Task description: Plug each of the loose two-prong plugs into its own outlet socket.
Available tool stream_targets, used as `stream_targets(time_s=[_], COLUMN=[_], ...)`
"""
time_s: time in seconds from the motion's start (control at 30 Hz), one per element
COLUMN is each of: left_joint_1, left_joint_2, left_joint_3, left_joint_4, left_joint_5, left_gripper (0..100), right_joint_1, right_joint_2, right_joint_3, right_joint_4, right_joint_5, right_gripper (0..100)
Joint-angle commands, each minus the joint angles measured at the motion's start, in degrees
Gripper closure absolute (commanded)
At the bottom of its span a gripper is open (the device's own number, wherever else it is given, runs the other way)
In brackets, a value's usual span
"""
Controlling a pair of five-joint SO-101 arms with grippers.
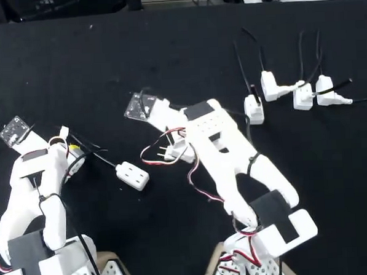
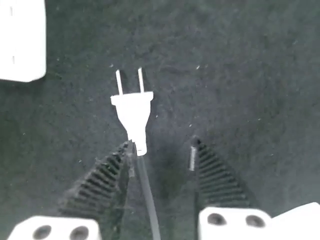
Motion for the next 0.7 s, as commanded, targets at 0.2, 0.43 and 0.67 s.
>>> stream_targets(time_s=[0.2, 0.43, 0.67], left_joint_1=[1.2, 1.0, 1.1], left_joint_2=[-1.9, -1.9, -1.9], left_joint_3=[-1.8, -1.8, -1.9], left_joint_4=[0.3, 0.3, 0.3], left_joint_5=[0.4, 0.4, 0.3], left_gripper=[75, 75, 75], right_joint_1=[-2.4, -3.2, -4.5], right_joint_2=[10.4, 9.3, 3.6], right_joint_3=[-3.6, -3.5, 0.1], right_joint_4=[-8.4, -3.1, -3.7], right_joint_5=[-1.6, -2.1, -2.3], right_gripper=[86.4, 86.4, 86.4])
